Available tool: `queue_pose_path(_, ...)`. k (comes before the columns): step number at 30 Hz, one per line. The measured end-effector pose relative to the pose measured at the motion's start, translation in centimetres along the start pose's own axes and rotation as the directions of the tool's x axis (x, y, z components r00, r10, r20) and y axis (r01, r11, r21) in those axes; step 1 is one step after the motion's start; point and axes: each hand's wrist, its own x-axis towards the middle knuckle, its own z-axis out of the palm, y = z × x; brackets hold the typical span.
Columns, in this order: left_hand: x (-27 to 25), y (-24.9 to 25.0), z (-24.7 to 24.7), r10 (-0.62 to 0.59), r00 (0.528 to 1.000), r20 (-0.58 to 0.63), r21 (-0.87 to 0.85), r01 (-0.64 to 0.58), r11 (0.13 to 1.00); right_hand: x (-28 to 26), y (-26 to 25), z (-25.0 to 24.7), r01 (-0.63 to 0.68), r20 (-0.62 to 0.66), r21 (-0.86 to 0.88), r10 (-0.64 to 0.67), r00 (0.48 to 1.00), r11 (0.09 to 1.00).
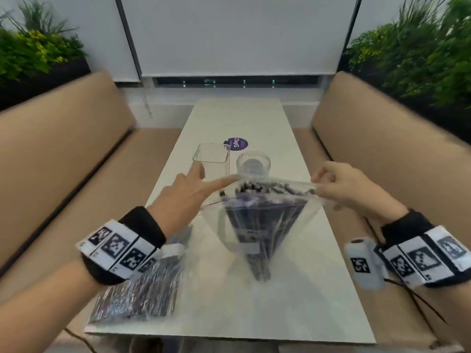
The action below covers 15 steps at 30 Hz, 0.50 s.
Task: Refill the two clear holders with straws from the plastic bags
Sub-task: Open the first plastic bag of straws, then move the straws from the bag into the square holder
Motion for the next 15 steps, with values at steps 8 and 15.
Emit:
queue_pose_path(8, 0.8, 2.3, -0.8, -0.021, 0.991, 0.134, -0.632, 0.102, 0.768, 2.0, 3.1, -1.5, 0.002, 0.145, 0.240, -0.038, 0.989, 0.971)
queue_pose_path(15, 0.3, 2.9, 2.0, -0.005, 0.972, 0.236, -0.575, 0.144, 0.805, 0.9, 5.8, 1.8, -0.045, 0.173, 0.178, 0.014, 0.985, 0.983)
